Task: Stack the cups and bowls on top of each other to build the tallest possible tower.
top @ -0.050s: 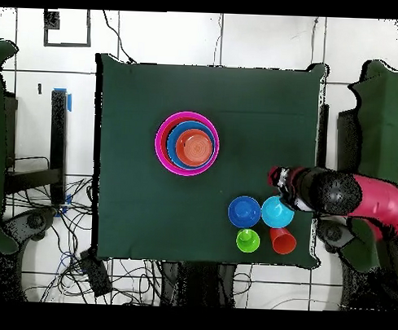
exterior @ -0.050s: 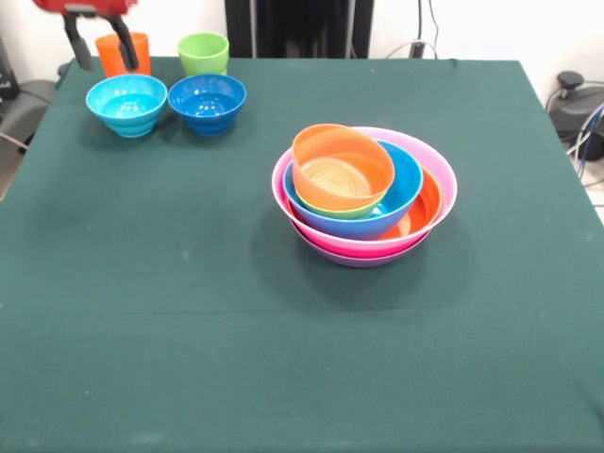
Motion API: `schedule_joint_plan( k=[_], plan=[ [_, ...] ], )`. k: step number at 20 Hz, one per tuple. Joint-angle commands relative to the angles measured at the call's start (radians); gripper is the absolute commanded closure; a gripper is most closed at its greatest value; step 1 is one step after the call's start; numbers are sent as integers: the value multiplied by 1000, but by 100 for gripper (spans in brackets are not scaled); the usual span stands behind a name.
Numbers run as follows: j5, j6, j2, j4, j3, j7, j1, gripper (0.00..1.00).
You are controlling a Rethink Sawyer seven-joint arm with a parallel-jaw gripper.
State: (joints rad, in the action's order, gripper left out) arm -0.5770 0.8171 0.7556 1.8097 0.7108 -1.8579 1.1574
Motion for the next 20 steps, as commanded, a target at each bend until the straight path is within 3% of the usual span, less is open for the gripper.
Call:
schedule_joint_plan(
  k=[1, 6, 12, 17, 20],
  plan=[
    [-87, -167, 122, 223, 24, 114, 44, 0],
    [-53, -263, 144, 312, 62, 29, 53, 0],
    [-67, -385, 194, 382, -10, -104, -59, 0],
    [-56, -404, 203, 415, -18, -67, -99, 0],
    [-34, -394, 190, 424, 27, 9, -75, 0]
  ],
)
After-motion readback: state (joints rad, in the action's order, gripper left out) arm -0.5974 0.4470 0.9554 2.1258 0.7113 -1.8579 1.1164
